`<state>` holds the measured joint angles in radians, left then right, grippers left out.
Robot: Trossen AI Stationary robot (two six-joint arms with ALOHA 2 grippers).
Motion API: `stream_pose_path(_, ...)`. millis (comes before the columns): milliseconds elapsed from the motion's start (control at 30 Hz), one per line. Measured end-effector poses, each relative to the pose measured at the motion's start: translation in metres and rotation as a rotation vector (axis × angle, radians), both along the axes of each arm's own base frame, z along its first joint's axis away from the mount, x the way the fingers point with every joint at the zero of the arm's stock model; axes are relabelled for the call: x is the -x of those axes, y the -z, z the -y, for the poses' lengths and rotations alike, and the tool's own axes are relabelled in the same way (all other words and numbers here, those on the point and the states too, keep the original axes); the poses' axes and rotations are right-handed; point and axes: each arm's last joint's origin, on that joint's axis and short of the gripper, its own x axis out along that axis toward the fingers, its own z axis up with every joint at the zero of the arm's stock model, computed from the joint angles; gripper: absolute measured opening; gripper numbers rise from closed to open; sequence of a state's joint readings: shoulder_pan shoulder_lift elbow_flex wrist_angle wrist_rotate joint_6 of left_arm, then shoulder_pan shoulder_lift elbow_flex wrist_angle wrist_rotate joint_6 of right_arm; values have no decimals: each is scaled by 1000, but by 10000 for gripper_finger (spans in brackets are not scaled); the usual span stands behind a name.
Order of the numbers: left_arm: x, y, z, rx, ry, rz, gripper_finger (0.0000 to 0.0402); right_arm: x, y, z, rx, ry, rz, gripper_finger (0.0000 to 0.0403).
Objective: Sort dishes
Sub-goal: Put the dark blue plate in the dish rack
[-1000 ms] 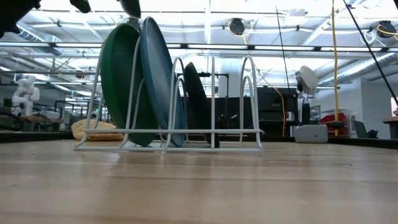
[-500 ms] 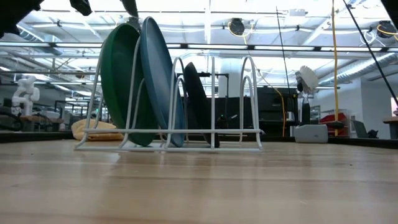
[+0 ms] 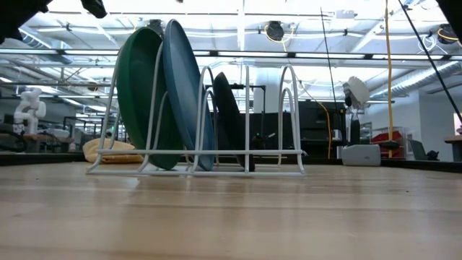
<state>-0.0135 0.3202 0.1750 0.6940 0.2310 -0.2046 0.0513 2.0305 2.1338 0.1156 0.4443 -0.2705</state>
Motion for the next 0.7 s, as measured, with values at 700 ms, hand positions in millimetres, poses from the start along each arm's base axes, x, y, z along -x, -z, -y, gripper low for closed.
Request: stream_pose_path(700,-6,10,-2,22,-69,-117,148,209,83,2,-181,-94,268,0)
